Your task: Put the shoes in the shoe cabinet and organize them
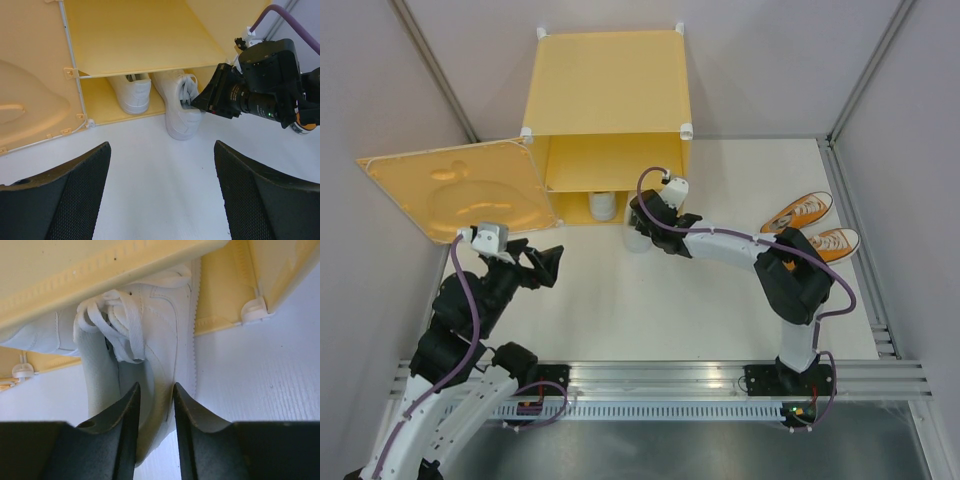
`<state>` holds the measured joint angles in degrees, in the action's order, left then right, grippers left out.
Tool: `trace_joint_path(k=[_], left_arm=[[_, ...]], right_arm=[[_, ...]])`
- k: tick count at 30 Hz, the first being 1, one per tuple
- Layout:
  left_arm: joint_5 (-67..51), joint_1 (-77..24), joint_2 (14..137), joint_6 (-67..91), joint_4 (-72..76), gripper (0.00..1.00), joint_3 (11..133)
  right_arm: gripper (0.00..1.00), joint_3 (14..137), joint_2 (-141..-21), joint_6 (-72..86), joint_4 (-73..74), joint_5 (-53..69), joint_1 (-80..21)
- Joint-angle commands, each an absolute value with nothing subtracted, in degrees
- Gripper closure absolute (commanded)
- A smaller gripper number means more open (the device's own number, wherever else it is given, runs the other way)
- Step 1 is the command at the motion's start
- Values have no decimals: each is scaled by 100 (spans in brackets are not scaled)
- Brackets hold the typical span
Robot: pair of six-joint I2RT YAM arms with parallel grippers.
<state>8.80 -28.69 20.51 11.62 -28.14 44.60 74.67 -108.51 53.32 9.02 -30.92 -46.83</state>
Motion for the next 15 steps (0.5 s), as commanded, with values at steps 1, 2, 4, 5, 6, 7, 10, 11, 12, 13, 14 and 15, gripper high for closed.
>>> trace_joint_path(k=[1,2,4,5,6,7,10,11,12,13,14,15], left_arm=[[835,-2900,1995,1063,-2602,13,4421],[835,-2900,1986,1063,-2602,13,4421],[835,-2900,1986,1063,-2601,13,4421],[835,-2909,1978,1063,-2602,13,4421],[835,-2909,1978,1063,-2602,13,4421],[844,-2918,1978,1063,-2602,13,4412],[844,-2918,1969,1063,-2602,13,4412],[844,-2918,1960,1063,-2602,13,4412],[852,-2918,1960,1063,-2602,12,4412],[853,-2927,1951,1063,-2602,12,4412],[853,-2918,1951,1063,-2602,12,4412],[853,-2927,1951,1063,-2602,12,4412]], right_arm=[[65,7339,-11109,5458,817,-2752,-4693],[68,7348,-11135,5449,809,-2751,-4702],[81,7391,-11188,5362,809,-2760,-4693],[85,7418,-11197,5318,800,-2751,-4702],[93,7461,-11197,5169,791,-2760,-4685],[98,7488,-11189,5098,791,-2768,-4693],[99,7672,-11162,4765,809,-2742,-4667],[99,7716,-11153,4685,826,-2751,-4658],[99,7778,-11101,4598,809,-2742,-4658],[99,7804,-11092,4466,791,-2760,-4650],[99,7848,-11074,4421,808,-2768,-4658],[99,7918,-11039,4395,835,-2786,-4650]])
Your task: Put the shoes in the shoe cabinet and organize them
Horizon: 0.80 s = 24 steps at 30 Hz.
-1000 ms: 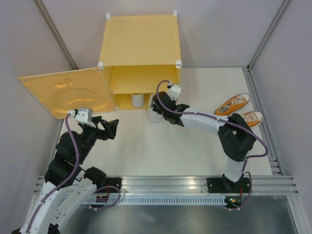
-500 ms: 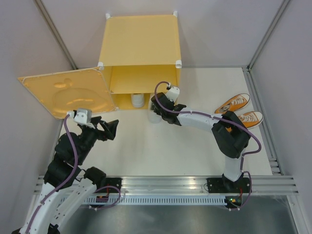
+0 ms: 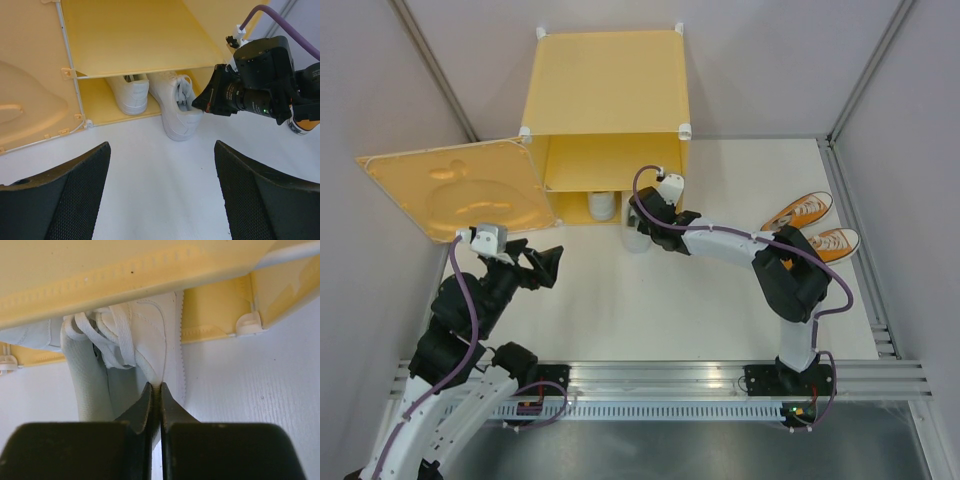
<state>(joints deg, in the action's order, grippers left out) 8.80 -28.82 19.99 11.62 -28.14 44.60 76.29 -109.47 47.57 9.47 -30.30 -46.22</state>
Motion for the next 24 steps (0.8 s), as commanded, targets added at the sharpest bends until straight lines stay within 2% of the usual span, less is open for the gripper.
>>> trace_joint_path(k=[1,24], left_arm=[[853,-2927,1951,1063,-2602,12,4412],[861,-2997,1907,1063,-2602,12,4403]], right_arm=[[99,7936,-11022,4395,861,-2804,-4641],[99,8279,-11092,5123,598,-3322,-4544]])
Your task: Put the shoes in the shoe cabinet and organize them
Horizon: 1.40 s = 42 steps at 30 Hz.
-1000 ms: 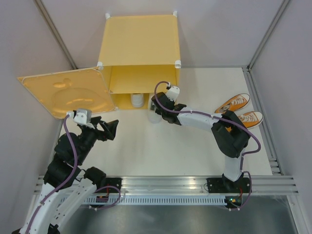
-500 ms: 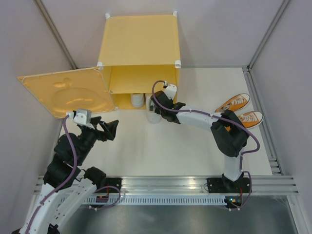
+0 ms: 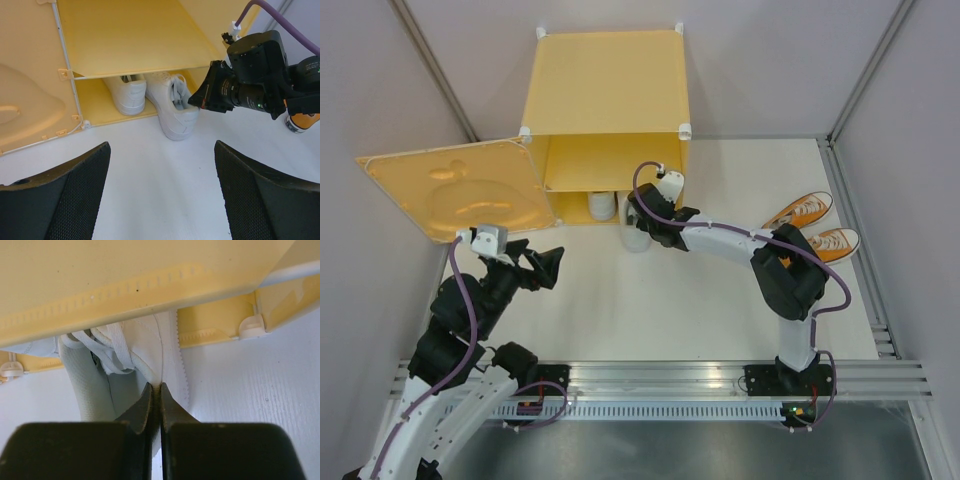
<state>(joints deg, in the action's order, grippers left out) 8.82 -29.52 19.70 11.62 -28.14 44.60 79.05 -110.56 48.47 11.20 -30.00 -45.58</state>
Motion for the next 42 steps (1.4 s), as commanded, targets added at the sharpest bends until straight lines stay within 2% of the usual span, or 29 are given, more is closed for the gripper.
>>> trace_joint_path(k=[1,26,42], left_arm=[[853,-2997,1899,1063,-2602,12,4403],[879,-3059,1872,1055,-2602,12,4395],[870,-3094,1881,1055,-2602,12,4395]], right_arm=[[99,8271,-11100,5159,537,-3340,-4535],[99,8077,-10916,6029,61,-4245,-4544],[99,8007,-11171,6126,-764,-4333,-4535]])
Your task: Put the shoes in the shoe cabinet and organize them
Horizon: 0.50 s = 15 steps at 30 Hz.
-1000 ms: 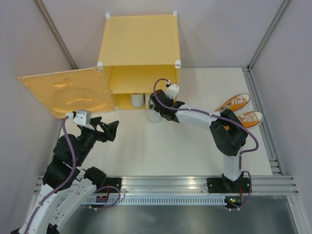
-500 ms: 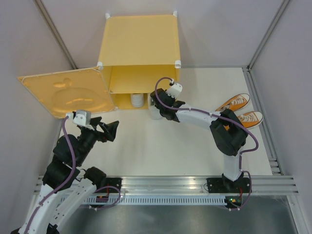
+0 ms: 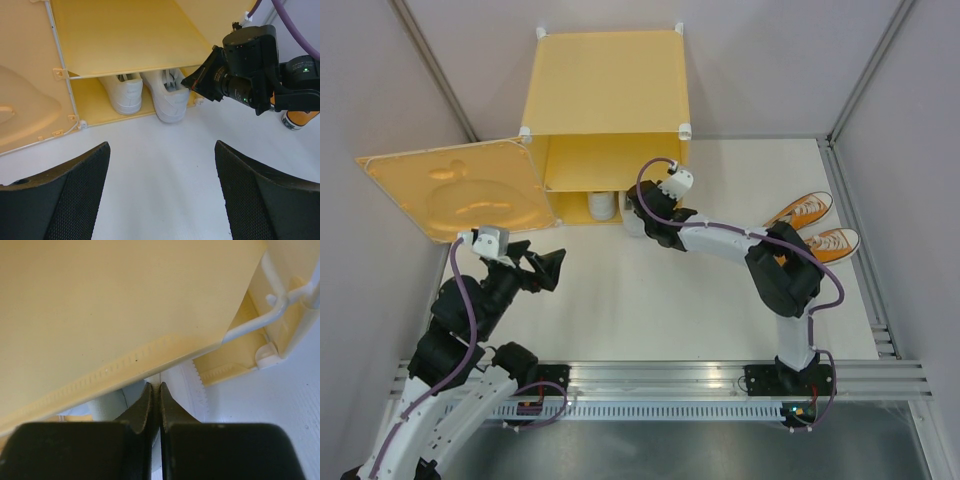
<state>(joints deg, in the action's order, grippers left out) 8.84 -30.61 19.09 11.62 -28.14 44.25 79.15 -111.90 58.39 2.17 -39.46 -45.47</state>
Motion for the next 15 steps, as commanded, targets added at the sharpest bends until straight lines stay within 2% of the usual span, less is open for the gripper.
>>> trace_joint_path(k=[1,15], left_arm=[[870,-3094,1872,1055,-2602,12,4395],[853,-3164,1872,1055,-2602,12,4395]], right_arm=[[99,8007,-11206,6161,-791,-4350,-4535],[99,8253,-11522,6406,-958,-4280,-4412]])
